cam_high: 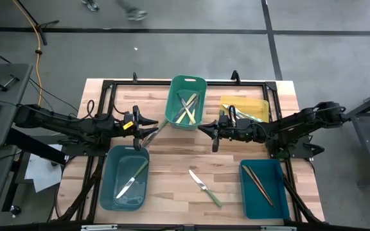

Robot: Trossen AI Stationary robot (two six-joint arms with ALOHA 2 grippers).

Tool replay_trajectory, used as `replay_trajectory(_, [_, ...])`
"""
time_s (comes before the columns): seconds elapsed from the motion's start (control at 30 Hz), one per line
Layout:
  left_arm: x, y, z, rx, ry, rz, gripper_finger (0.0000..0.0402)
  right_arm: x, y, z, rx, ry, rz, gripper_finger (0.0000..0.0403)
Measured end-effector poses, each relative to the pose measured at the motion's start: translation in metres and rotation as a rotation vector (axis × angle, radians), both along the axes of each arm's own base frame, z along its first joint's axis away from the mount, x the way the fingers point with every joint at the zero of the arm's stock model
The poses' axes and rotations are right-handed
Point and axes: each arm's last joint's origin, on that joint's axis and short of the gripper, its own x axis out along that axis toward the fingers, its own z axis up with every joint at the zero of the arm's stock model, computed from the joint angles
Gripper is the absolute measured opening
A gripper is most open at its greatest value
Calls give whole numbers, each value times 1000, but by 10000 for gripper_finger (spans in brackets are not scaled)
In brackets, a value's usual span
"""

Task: Sort silverware by color (type)
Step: Put the gold knife into the right blue bin

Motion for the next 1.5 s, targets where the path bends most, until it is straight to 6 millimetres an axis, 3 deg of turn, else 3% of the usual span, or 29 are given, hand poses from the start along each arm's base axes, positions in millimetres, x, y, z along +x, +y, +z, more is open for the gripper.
replay_trajectory(0.3, [0, 0, 0, 0, 0, 0, 119, 2, 3, -1, 56, -10, 52, 0])
replay_trajectory(0.47, [0, 0, 0, 2, 1, 0, 119, 29, 23, -5, 17, 27, 211, 16])
replay_trajectory(0.7, [0, 0, 0, 2, 1, 0, 119, 83, 61, -13, -143, 442, 343, 119])
replay_trajectory(0.87, [0, 0, 0, 1, 2, 0, 119, 105, 73, -29, -203, 741, 270, 183])
replay_trajectory(1.03, [0, 0, -1, 0, 15, 0, 119, 116, 65, -52, -244, 823, 174, 196])
replay_trajectory(1.23, [0, 0, -2, 1, 24, 0, 119, 123, 44, -67, -142, 852, 123, 197])
replay_trajectory(1.5, [0, 0, -3, 2, 26, 0, 119, 135, 43, -93, -124, 829, 130, 197])
